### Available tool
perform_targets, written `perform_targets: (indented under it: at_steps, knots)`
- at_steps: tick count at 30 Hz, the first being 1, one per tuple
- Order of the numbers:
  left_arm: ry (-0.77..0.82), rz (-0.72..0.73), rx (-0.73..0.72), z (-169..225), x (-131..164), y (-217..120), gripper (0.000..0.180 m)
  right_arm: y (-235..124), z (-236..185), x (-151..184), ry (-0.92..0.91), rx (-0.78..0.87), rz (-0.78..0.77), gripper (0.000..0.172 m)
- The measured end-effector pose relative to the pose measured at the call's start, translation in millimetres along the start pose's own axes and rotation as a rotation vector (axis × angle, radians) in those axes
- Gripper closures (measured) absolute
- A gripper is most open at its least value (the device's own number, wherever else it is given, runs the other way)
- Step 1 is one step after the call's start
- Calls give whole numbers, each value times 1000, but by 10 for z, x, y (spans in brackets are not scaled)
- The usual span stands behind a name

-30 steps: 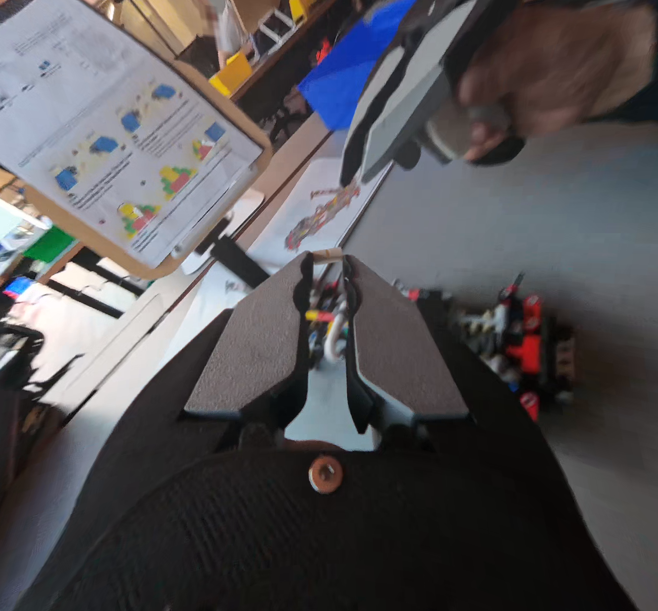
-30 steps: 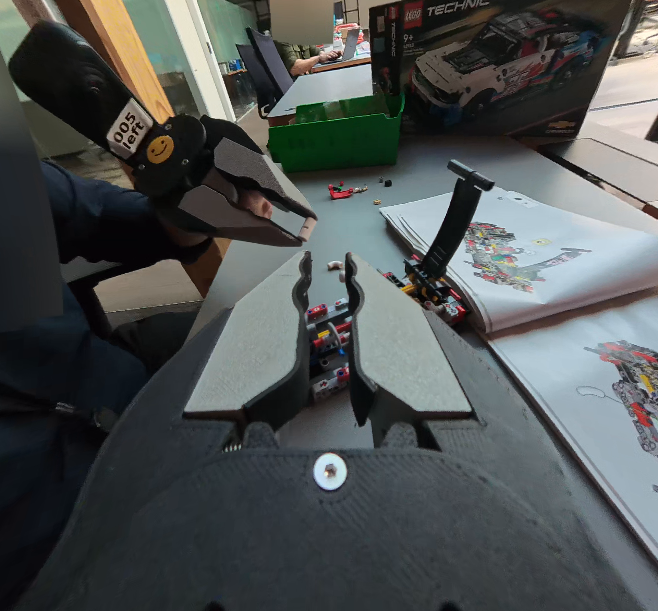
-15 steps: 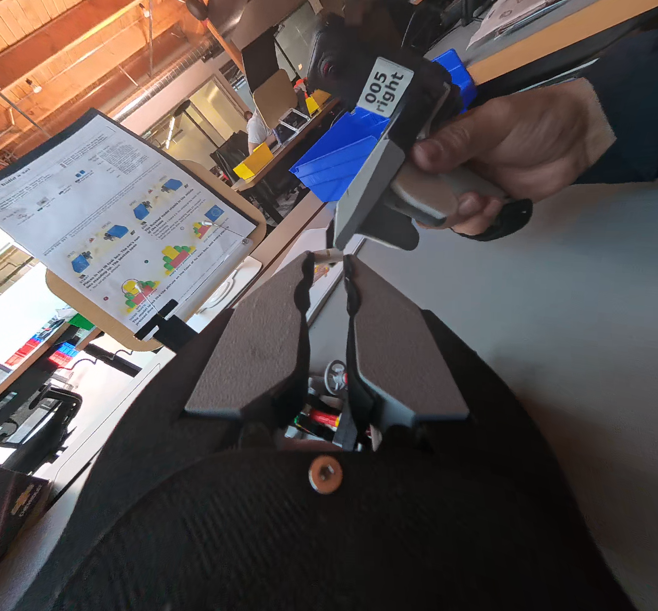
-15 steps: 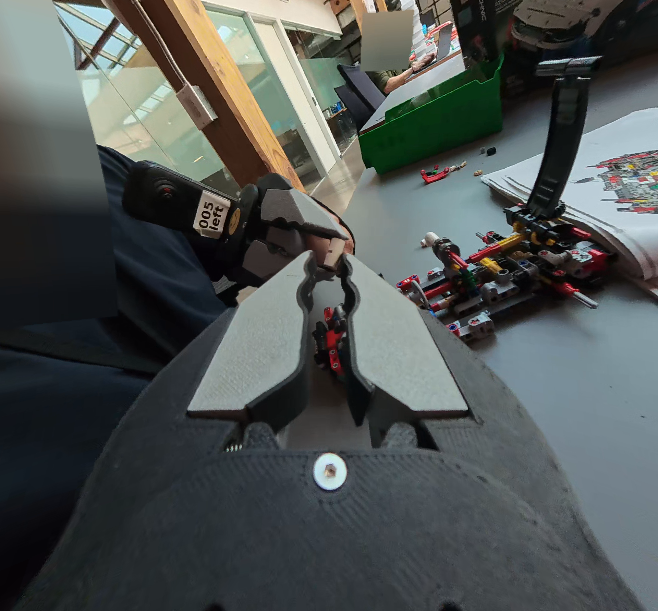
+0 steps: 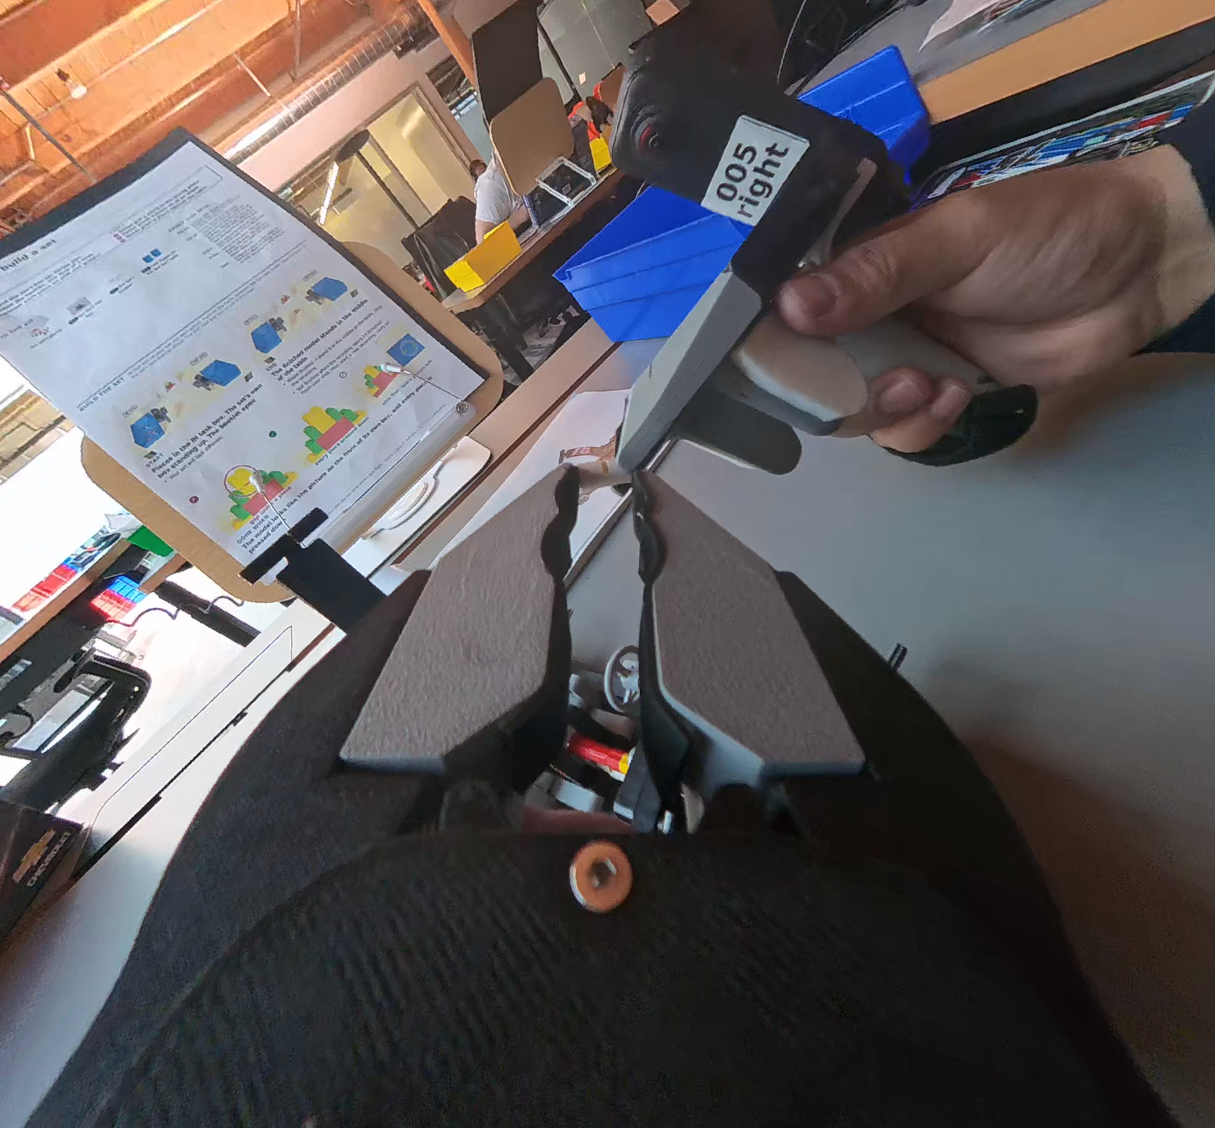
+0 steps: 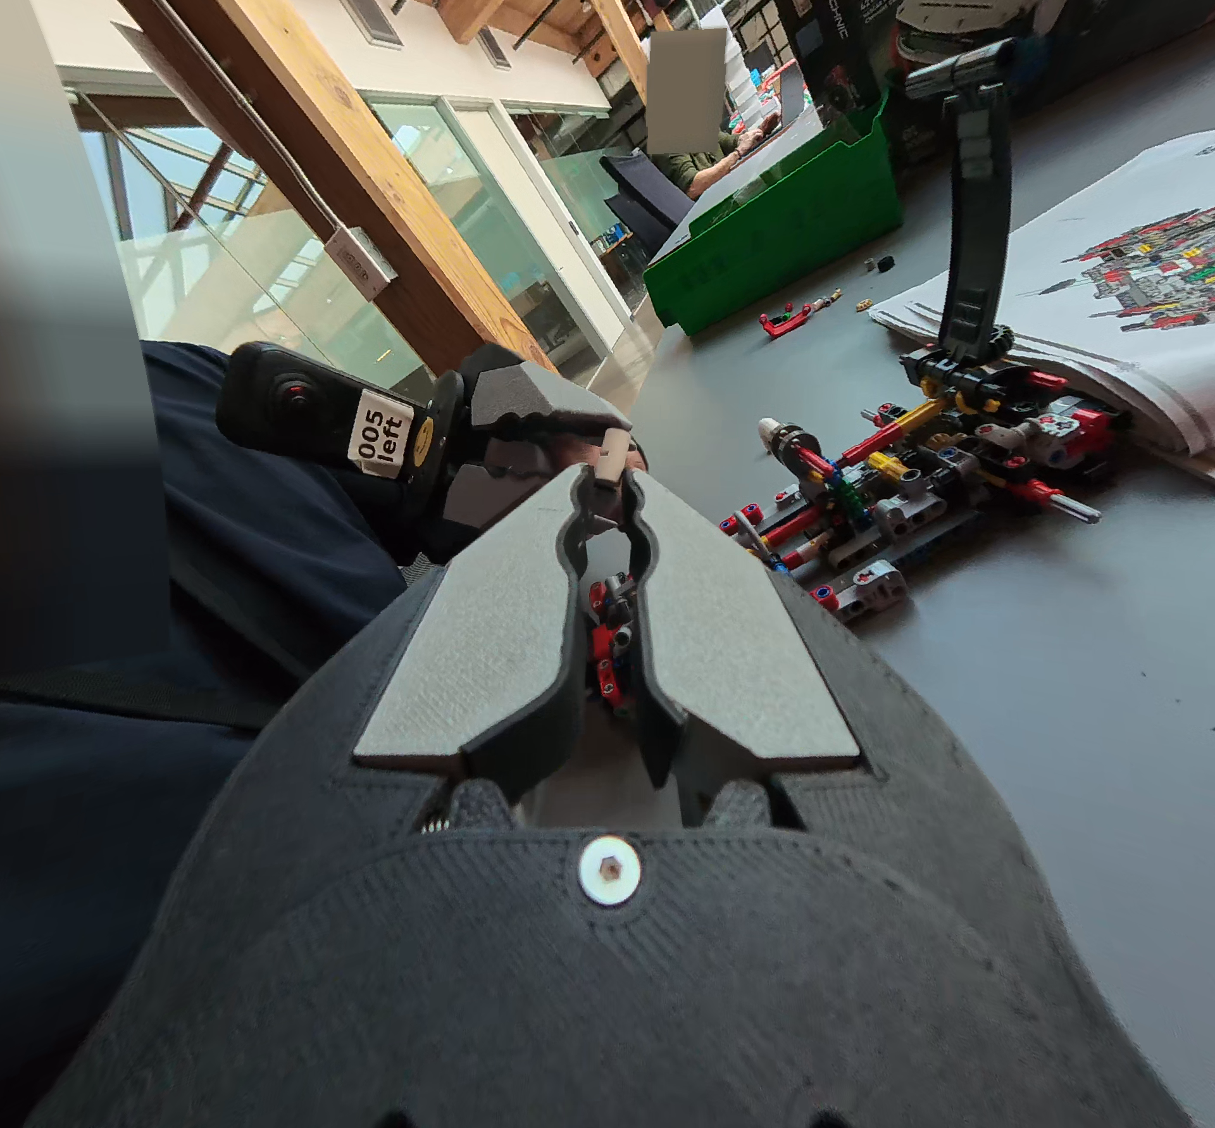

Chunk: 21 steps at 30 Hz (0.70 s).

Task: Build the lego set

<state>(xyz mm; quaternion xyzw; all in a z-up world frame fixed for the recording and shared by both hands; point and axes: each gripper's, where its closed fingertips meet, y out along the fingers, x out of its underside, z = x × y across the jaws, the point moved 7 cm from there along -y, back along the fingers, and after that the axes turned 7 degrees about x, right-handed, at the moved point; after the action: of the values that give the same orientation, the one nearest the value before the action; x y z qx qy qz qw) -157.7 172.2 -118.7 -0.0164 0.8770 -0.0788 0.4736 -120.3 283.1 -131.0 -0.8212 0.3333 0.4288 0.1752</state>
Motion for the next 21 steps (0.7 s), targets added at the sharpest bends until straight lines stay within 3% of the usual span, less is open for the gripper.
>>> perform_targets:
  at_steps: [9,14,18,21]
  knots:
    - [-28,9,4,3,29,-21,167,19,-10,16,-40,23,-13,167]
    - [-150,-36,123,-50,91,-126,162,-17,79,49,-83,111,-91,168]
    - [-275,-179,243,-406,277,-356,155,-117,241,64,-293,291,-241,168]
    - [-330,-267,212,-748,534,-524,156,-53,379,59,-469,344,-335,168]
